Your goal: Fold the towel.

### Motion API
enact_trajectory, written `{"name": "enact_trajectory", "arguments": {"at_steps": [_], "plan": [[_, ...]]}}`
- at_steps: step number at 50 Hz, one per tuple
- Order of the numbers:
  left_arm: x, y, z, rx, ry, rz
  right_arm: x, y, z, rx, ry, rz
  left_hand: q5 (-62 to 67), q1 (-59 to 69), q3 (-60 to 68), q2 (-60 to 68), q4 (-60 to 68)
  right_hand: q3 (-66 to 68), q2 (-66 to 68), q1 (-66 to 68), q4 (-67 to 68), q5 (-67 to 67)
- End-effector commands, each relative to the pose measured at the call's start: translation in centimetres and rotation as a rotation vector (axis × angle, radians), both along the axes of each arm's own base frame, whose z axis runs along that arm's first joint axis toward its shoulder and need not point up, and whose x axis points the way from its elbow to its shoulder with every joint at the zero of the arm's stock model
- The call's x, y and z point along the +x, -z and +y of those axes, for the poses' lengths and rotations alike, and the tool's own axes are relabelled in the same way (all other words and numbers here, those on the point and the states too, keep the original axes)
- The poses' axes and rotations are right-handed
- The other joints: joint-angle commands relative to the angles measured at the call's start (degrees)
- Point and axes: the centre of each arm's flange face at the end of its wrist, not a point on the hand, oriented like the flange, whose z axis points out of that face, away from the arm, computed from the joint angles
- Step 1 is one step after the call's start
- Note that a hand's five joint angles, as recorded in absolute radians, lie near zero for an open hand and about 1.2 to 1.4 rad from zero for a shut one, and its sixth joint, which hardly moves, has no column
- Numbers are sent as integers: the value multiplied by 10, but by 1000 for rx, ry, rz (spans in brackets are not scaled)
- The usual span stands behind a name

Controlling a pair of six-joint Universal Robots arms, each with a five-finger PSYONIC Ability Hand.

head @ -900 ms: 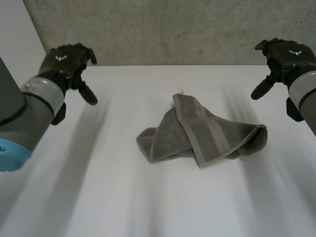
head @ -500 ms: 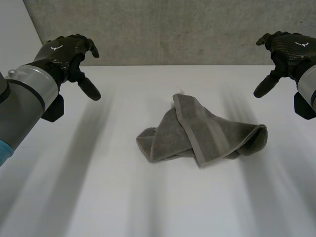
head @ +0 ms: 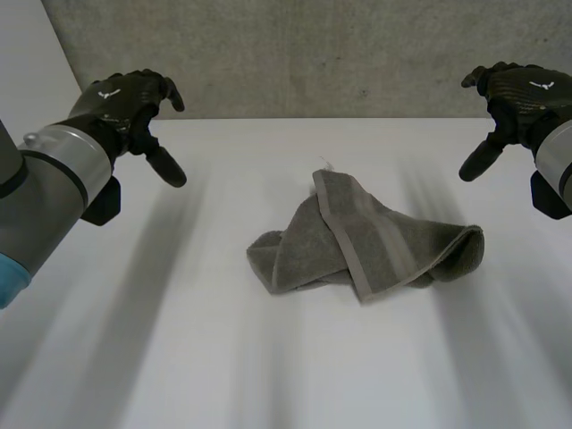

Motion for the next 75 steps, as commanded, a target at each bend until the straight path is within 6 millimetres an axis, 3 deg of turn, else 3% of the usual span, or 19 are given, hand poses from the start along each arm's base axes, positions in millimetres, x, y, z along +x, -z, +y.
{"name": "enact_trajectory", "arguments": {"at_steps": [1, 2, 4, 5, 7, 15, 21, 25, 30, 32, 34, 38, 40, 46, 51, 56, 64, 70, 75], "plan": [[-27, 46, -3, 58, 92, -30, 18, 27, 5, 27, -146, 195, 3, -13, -11, -4, -11, -38, -35, -31, -46, -32], [-27, 46, -3, 58, 92, -31, 24, 43, 8, 52, -195, 285, 3, -13, -11, -5, -11, -38, -35, -31, -46, -32], [-42, 79, -6, 103, 156, -46, 30, 58, 9, 65, -240, 372, -15, -31, -29, -23, -30, -38, -35, -31, -46, -32], [-42, 79, -6, 103, 156, -46, 30, 58, 9, 65, -241, 373, -16, -32, -29, -23, -30, -38, -35, -31, -46, -32], [-55, 111, -13, 139, 214, -55, 42, 82, 14, 75, -308, 507, -19, -35, -32, -26, -33, -38, -35, -31, -46, -32], [-84, 165, -21, 172, 341, -53, 54, 142, 0, 132, -329, 521, -21, -37, -34, -28, -35, -38, -35, -31, -46, -32], [-99, 187, -23, 192, 395, -52, 55, 160, -12, 88, -284, 516, -19, -35, -32, -26, -33, -38, -35, -31, -46, -32], [-108, 199, -25, 201, 416, -52, 52, 166, -18, 55, -228, 515, -14, -30, -27, -21, -28, 109, 111, 115, 101, 114], [-116, 200, -24, 192, 429, -49, 52, 165, -18, 45, -229, 512, 38, 22, 24, 30, 24, 385, 388, 392, 377, 391], [-118, 199, -23, 188, 435, -46, 52, 166, -17, 48, -232, 512, 141, 125, 127, 133, 127, 473, 476, 479, 465, 478], [-120, 196, -22, 180, 440, -43, 54, 167, -16, 47, -254, 507, 399, 383, 385, 391, 385, 660, 663, 667, 652, 666], [-121, 190, -23, 166, 435, -40, 57, 160, -16, 32, -274, 490, 588, 572, 574, 580, 573, 662, 665, 669, 654, 668], [-121, 175, -23, 137, 435, -29, 57, 142, -18, -1, -263, 437, 665, 649, 652, 658, 651, 662, 665, 669, 654, 668], [-111, 143, -28, 86, 410, -6, 46, 90, -31, -76, -205, 259, 666, 650, 652, 658, 651, 662, 665, 669, 654, 668], [-77, 105, -42, 32, 333, 11, 24, 76, -38, -43, -207, 229, 666, 650, 652, 658, 651, 662, 665, 669, 654, 668], [-51, 90, -43, 18, 285, 3, 8, 81, -40, 39, -275, 237, 666, 650, 652, 658, 651, 662, 665, 669, 654, 668], [-14, 100, -39, 85, 205, -13, -22, 102, -50, 136, -313, 226, 657, 641, 644, 650, 643, 662, 665, 669, 654, 668], [-11, 128, -15, 195, 255, -29, -25, 122, -40, 246, -324, 221, 547, 531, 533, 539, 533, 662, 665, 669, 654, 668], [-13, 142, 5, 261, 315, -34, -24, 121, -30, 299, -341, 243, 476, 460, 462, 468, 462, 630, 632, 636, 621, 635]]}}
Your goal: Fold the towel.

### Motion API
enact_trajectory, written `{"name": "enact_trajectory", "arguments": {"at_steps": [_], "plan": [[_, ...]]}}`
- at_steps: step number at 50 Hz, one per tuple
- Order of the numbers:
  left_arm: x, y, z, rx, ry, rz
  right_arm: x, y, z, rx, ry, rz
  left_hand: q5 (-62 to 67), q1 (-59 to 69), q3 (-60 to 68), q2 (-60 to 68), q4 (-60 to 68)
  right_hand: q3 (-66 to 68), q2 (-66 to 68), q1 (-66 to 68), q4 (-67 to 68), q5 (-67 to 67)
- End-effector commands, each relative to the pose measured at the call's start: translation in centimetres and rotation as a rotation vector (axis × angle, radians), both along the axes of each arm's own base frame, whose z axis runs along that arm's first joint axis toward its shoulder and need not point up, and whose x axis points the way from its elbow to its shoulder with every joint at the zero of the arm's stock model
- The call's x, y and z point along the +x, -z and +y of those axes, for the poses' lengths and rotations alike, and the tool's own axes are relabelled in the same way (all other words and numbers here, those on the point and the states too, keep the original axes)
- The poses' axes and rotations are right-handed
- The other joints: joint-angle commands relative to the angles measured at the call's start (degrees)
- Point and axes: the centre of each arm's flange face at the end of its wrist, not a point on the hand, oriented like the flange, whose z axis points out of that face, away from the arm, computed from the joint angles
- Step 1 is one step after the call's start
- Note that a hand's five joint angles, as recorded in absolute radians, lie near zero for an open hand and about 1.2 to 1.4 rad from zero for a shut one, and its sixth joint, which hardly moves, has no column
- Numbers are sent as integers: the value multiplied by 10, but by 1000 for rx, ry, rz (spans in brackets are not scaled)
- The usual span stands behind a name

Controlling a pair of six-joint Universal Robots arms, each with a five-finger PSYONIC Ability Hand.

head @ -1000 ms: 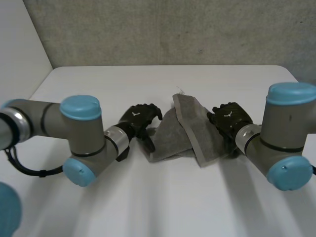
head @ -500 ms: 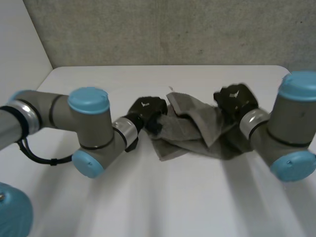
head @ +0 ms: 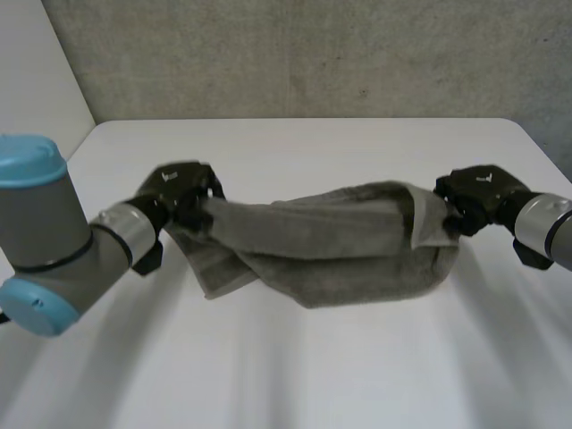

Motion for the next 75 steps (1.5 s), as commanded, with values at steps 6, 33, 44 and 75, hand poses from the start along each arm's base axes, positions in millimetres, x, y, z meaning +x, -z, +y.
{"name": "enact_trajectory", "arguments": {"at_steps": [6, 33, 44, 75], "plan": [[-5, 20, 44, 106, 111, -14, -2, -10, 27, 104, -33, 111, -137, -147, -121, -124, -121, -135, -118, -131, -136, -136], [11, -5, 74, 60, 122, 12, 0, -54, 33, -80, -12, 129, -576, -586, -561, -563, -560, -589, -572, -585, -589, -590], [19, -19, 56, 9, 70, 23, 88, -66, 48, -117, -139, -81, -576, -586, -561, -563, -560, -636, -620, -632, -637, -637], [53, 69, 73, 321, -135, -118, 233, 69, 50, 7, -489, -55, -519, -529, -503, -506, -503, -398, -381, -394, -398, -398]]}}
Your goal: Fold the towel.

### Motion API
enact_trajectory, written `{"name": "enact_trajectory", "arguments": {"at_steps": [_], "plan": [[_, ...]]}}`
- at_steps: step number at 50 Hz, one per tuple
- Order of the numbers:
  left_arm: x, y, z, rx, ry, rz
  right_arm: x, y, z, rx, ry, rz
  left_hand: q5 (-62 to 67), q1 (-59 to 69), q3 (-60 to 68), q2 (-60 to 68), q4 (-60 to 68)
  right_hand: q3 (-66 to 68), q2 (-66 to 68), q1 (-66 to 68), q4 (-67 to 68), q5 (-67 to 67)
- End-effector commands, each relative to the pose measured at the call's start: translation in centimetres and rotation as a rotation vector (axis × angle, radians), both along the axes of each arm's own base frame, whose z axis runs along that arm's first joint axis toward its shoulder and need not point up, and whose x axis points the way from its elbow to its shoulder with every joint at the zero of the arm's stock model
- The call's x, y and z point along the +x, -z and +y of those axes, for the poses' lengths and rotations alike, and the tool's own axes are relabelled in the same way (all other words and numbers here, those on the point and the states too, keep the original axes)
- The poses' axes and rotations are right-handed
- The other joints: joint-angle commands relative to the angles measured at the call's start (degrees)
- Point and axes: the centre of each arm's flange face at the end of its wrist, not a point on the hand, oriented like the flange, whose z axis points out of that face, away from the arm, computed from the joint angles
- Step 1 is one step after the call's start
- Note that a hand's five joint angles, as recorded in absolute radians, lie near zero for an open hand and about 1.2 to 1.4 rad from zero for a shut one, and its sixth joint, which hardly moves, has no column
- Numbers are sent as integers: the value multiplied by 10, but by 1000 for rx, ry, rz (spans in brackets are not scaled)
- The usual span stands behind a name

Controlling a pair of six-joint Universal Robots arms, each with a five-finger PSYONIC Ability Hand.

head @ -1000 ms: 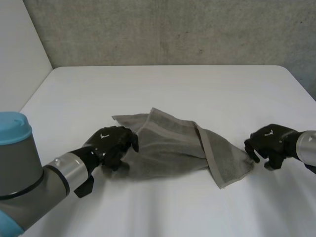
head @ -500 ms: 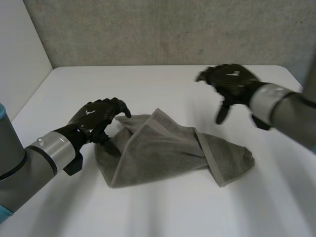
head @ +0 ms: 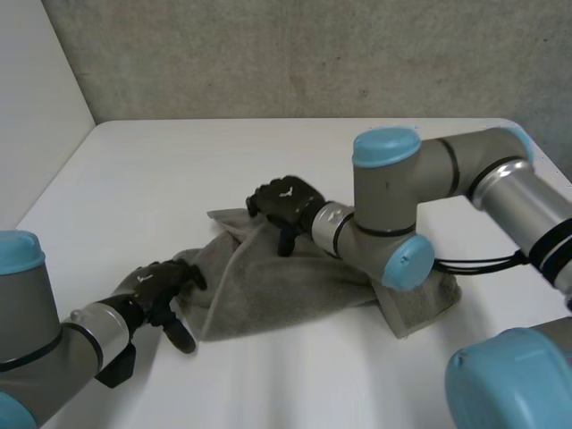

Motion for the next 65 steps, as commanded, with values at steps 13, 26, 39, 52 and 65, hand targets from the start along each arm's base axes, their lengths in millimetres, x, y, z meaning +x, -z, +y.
{"name": "enact_trajectory", "arguments": {"at_steps": [13, 26, 39, 52, 65], "plan": [[-14, 14, 3, 20, 39, -11, 5, -15, 9, 1, -64, -32, 96, 106, 109, 105, 110, 497, 498, 501, 497, 493], [-34, 6, 6, -39, 106, 10, -40, -58, 13, 21, 52, -1, 78, 88, 91, 86, 91, 497, 498, 501, 497, 493], [-46, 6, -3, -107, 129, 34, -93, -69, 7, 83, 204, -47, 251, 261, 264, 260, 264, 497, 498, 501, 497, 493], [-61, -2, 6, -135, 193, 55, -124, -96, 1, 79, 295, -100, 630, 639, 642, 638, 643, 497, 498, 501, 497, 493], [-41, -133, -37, -476, 99, 153, -137, -140, 37, -19, 188, 104, 630, 639, 642, 638, 643, 497, 498, 501, 497, 493]]}}
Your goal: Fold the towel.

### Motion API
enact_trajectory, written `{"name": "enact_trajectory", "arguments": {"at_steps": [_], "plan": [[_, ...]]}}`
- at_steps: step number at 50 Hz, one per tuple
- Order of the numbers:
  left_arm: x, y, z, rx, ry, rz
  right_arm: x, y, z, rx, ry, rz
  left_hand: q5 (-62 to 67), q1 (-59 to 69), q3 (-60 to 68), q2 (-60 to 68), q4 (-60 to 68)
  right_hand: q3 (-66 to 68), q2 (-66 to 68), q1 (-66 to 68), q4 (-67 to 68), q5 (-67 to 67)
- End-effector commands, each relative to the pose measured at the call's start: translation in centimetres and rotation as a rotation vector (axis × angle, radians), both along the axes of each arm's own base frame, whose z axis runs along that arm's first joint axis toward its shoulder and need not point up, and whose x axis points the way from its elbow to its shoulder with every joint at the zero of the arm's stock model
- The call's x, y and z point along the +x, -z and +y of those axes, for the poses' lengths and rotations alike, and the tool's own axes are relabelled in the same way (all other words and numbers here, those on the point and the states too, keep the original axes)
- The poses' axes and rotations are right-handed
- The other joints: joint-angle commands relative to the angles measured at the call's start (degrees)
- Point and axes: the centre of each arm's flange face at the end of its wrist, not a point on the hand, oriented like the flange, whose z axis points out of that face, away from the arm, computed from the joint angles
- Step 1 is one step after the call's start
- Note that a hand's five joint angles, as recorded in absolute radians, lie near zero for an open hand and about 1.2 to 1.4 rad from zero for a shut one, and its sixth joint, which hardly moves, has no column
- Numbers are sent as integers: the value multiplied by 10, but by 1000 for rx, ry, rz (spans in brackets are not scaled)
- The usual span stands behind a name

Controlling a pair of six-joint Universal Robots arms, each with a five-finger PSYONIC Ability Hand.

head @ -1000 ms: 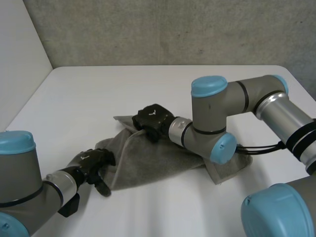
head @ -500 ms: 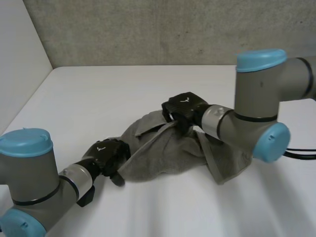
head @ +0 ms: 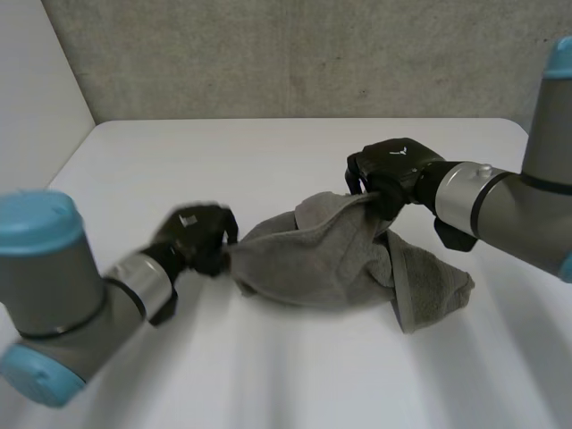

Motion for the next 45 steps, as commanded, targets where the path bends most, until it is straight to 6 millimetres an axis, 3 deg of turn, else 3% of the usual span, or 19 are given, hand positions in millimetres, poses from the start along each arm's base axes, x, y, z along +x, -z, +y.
{"name": "enact_trajectory", "arguments": {"at_steps": [1, 8, 12, 15, 22, 24, 26, 29, 31, 34, 37, 38, 39, 40, 41, 42, 43, 44, 45], "plan": [[19, -83, -18, -185, -59, 78, -9, -42, 20, -121, -61, 114, 47, 75, 38, 35, 25, 57, 56, 41, 39, 36], [25, -180, -6, -447, -15, 179, -28, -112, 22, -288, 11, -22, 47, 75, 38, 35, 25, 57, 56, 41, 39, 36], [30, -203, -6, -513, -29, 204, -35, -146, 20, -355, 26, -137, 47, 75, 38, 35, 25, 57, 56, 41, 39, 36], [31, -211, -9, -525, -32, 230, -38, -153, 17, -376, 20, -164, 47, 75, 38, 35, 25, 57, 56, 41, 39, 36], [28, -178, -27, -403, -36, 228, -32, -115, -3, -269, 5, -117, 47, 75, 38, 35, 25, 57, 56, 41, 39, 36], [22, -139, -44, -296, -39, 187, -29, -99, -10, -231, -3, -86, 47, 75, 38, 35, 25, 57, 56, 41, 39, 36], [19, -121, -54, -245, -41, 168, -22, -71, -20, -198, -22, -3, 47, 75, 38, 35, 25, 57, 56, 41, 39, 36], [12, -89, -73, -170, -40, 140, -16, -56, -25, -191, -43, 39, 47, 75, 38, 35, 25, 57, 56, 41, 39, 36], [9, -81, -83, -162, -39, 130, 1, -38, -34, -214, -85, 91, 47, 75, 38, 35, 25, 57, 56, 41, 39, 36], [0, -79, -105, -207, -31, 119, 16, -38, -51, -288, -66, 92, 47, 75, 38, 35, 25, 57, 56, 41, 39, 36], [-8, -112, -127, -349, -33, 137, 22, -53, -63, -380, -22, 69, 47, 75, 38, 35, 25, 57, 56, 41, 39, 36], [-8, -112, -127, -350, -33, 137, 30, -75, -72, -498, 22, 14, 47, 75, 38, 35, 25, 57, 56, 41, 39, 36], [-11, -140, -132, -438, -32, 165, 39, -103, -73, -621, 55, -79, 47, 75, 38, 35, 25, 57, 56, 41, 39, 36], [-12, -168, -133, -523, -37, 203, 39, -103, -73, -622, 55, -80, 47, 75, 38, 35, 25, 57, 56, 41, 39, 36], [-12, -168, -133, -524, -37, 204, 41, -129, -73, -710, 95, -187, 47, 75, 38, 35, 25, 57, 56, 41, 39, 36], [-10, -201, -132, -635, -66, 248, 40, -150, -73, -765, 121, -298, 47, 75, 38, 35, 25, 57, 56, 41, 39, 36], [-6, -234, -125, -749, -107, 302, 40, -150, -73, -766, 121, -299, 47, 75, 38, 35, 25, 57, 56, 41, 39, 36], [-6, -234, -125, -750, -107, 302, 32, -168, -73, -801, 145, -391, 47, 75, 38, 35, 25, 57, 56, 41, 39, 36], [0, -259, -118, -840, -150, 357, 26, -176, -72, -810, 148, -447, 47, 75, 38, 35, 25, 57, 56, 41, 39, 36]]}}
